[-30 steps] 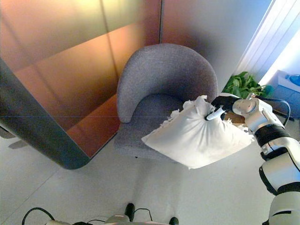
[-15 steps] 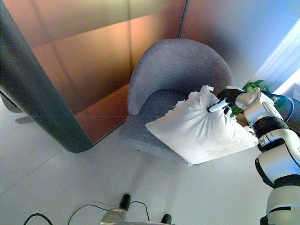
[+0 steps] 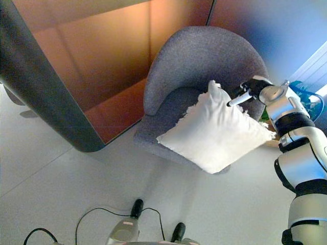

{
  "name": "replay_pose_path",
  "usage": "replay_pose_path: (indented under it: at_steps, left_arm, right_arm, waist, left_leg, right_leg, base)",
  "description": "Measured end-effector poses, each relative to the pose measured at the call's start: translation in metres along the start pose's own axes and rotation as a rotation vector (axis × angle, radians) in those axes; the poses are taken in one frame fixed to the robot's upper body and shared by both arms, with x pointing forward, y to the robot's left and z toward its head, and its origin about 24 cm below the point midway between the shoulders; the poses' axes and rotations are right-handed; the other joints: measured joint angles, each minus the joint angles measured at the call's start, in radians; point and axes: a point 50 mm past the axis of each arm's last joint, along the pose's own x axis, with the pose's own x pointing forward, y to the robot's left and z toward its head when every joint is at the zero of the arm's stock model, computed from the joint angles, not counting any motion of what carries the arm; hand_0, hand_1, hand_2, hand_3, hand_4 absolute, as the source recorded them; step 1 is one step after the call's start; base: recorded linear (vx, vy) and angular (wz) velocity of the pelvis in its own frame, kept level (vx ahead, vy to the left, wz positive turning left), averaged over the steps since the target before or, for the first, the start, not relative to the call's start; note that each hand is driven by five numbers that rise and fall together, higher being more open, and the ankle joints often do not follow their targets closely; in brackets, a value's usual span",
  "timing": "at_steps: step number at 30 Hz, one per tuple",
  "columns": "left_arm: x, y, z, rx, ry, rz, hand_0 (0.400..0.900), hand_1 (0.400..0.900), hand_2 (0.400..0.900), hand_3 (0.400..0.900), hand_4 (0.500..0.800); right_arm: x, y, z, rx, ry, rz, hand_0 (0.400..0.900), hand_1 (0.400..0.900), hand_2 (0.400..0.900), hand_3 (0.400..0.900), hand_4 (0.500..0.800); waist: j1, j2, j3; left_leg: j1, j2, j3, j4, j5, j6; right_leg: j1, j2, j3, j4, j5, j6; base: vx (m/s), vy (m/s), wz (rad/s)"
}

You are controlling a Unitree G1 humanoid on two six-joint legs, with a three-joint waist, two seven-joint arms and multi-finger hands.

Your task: Pick up the pillow and put it on the sofa.

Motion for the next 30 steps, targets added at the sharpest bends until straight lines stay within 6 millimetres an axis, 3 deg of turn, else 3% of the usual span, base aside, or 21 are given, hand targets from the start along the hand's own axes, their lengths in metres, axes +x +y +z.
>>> replay_pose_path:
  at_steps: [7, 14, 20, 24, 27, 30]
  left_arm:
    - [-0.002, -0.001, 0.010, 0.026, -0.041, -0.012, 0.900, 0.900, 0.900, 0.900, 0.800]
    - [-0.002, -0.001, 0.014, 0.047, -0.061, -0.011, 0.900, 0.900, 0.900, 0.900, 0.800]
    - [-0.002, -0.002, 0.018, 0.073, -0.089, -0.015, 0.900, 0.900, 0.900, 0.900, 0.800]
    - [-0.001, -0.003, 0.019, 0.088, -0.106, -0.018, 0.900, 0.900, 0.900, 0.900, 0.800]
    - [0.001, -0.005, 0.013, 0.085, -0.105, -0.026, 0.900, 0.900, 0.900, 0.900, 0.800]
    - [0.004, -0.009, 0.008, 0.059, -0.117, -0.047, 0.900, 0.900, 0.900, 0.900, 0.800]
  right_arm:
    - [-0.003, -0.010, 0.005, 0.004, -0.017, -0.027, 0.900, 0.900, 0.900, 0.900, 0.800]
    - [-0.005, -0.018, -0.006, 0.023, 0.011, -0.047, 0.900, 0.900, 0.900, 0.900, 0.800]
    - [-0.007, -0.022, -0.007, 0.168, -0.069, -0.052, 0.900, 0.900, 0.900, 0.900, 0.800]
    - [-0.006, -0.001, -0.027, 0.260, -0.144, -0.032, 0.900, 0.900, 0.900, 0.900, 0.800]
    - [-0.005, 0.032, -0.062, 0.308, -0.093, 0.012, 0.900, 0.900, 0.900, 0.900, 0.800]
    - [-0.009, 0.073, -0.109, 0.348, 0.033, 0.068, 0.900, 0.900, 0.900, 0.900, 0.800]
  waist:
    - [0.000, 0.001, 0.002]
    - [-0.004, 0.010, 0.007]
    - [-0.023, 0.023, 0.008]
    - [-0.037, 0.031, 0.003]
    - [-0.062, 0.052, -0.009]
    - [-0.087, 0.085, -0.029]
  left_leg:
    - [-0.001, 0.000, 0.003, 0.000, -0.003, -0.002]
    - [-0.009, 0.000, 0.008, 0.000, -0.002, 0.000]
    - [-0.004, 0.000, 0.016, 0.000, -0.002, 0.001]
    - [0.013, -0.001, 0.036, 0.000, -0.007, 0.004]
    - [0.024, -0.003, 0.042, 0.000, -0.011, 0.006]
    - [0.034, -0.002, 0.064, -0.001, -0.018, 0.009]
  right_leg:
    - [-0.003, -0.001, 0.003, 0.000, 0.000, 0.001]
    - [-0.013, -0.002, 0.008, 0.000, 0.001, 0.000]
    - [-0.014, -0.003, 0.016, 0.000, 0.001, -0.001]
    - [-0.007, -0.007, 0.034, 0.001, 0.001, 0.000]
    - [0.000, -0.010, 0.041, 0.001, 0.001, 0.001]
    - [0.000, -0.013, 0.061, 0.001, 0.004, 0.003]
  base:
    - [-0.03, 0.000, -0.03]
    - [-0.04, 0.004, -0.06]
    - [-0.04, 0.019, -0.12]
    - [-0.06, 0.047, -0.15]
    - [-0.08, 0.048, -0.17]
    - [-0.07, 0.017, -0.13]
